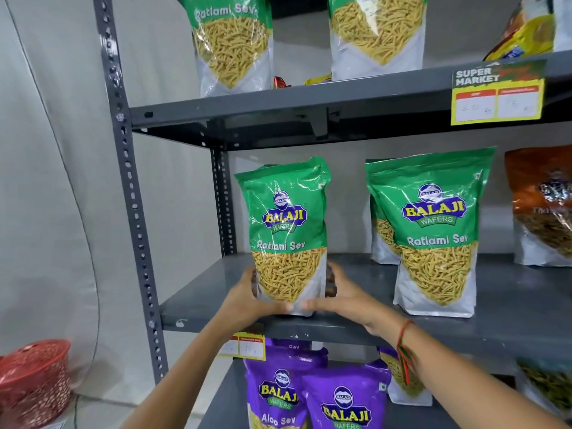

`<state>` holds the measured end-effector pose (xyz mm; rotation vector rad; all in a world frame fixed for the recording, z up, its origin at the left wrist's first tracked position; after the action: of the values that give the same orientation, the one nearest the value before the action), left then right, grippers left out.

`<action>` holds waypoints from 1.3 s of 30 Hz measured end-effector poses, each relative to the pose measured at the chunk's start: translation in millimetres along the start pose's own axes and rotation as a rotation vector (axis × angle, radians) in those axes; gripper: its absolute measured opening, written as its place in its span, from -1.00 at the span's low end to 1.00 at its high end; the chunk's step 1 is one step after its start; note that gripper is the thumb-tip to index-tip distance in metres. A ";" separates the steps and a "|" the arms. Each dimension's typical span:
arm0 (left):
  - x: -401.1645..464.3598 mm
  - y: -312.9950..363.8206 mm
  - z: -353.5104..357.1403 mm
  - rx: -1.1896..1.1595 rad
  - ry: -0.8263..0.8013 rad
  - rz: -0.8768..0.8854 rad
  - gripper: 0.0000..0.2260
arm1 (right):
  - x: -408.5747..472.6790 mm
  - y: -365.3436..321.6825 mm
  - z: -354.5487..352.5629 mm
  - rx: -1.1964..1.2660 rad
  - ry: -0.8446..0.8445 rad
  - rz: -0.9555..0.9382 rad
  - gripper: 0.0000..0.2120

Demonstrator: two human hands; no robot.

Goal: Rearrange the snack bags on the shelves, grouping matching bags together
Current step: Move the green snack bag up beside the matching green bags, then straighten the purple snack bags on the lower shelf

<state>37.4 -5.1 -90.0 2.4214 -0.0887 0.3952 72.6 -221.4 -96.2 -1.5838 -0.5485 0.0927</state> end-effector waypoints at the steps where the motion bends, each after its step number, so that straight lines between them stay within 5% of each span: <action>1: 0.7 -0.6 0.3 0.002 0.009 0.001 -0.17 | 1.3 0.6 0.4 -0.014 0.011 -0.011 -0.10; 20: 25.5 -34.8 -17.5 0.055 0.045 -0.090 -0.03 | 46.2 10.8 25.2 0.018 -0.035 -0.037 -0.18; 27: 9.4 -33.0 -14.0 0.018 0.138 -0.055 0.00 | 31.6 9.9 21.4 0.045 0.060 -0.046 0.08; 29: -3.4 -25.1 -15.8 -0.021 0.277 -0.037 -0.01 | 15.0 3.5 18.6 0.047 0.112 -0.094 -0.02; 34: -61.7 7.7 0.0 -0.218 0.612 0.088 -0.43 | -48.2 -30.3 8.6 0.195 0.154 -0.242 -0.50; 39: -110.5 -7.1 70.3 -0.288 0.524 0.003 -0.64 | -116.3 -3.5 -5.2 0.145 -0.110 -0.055 -0.73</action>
<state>-48.4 -48.5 -179.1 1.9686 0.0770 0.9349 -28.6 -272.3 -123.3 -1.4278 -0.6565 0.1756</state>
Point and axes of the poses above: each hand's wrist, its own x-axis towards the middle knuckle, its own z-axis out of the palm, y = z × x, the point moved 2 cm from there along x, towards the middle knuckle, and after that the axes turned 15 degrees about x, right-handed, at the moved point
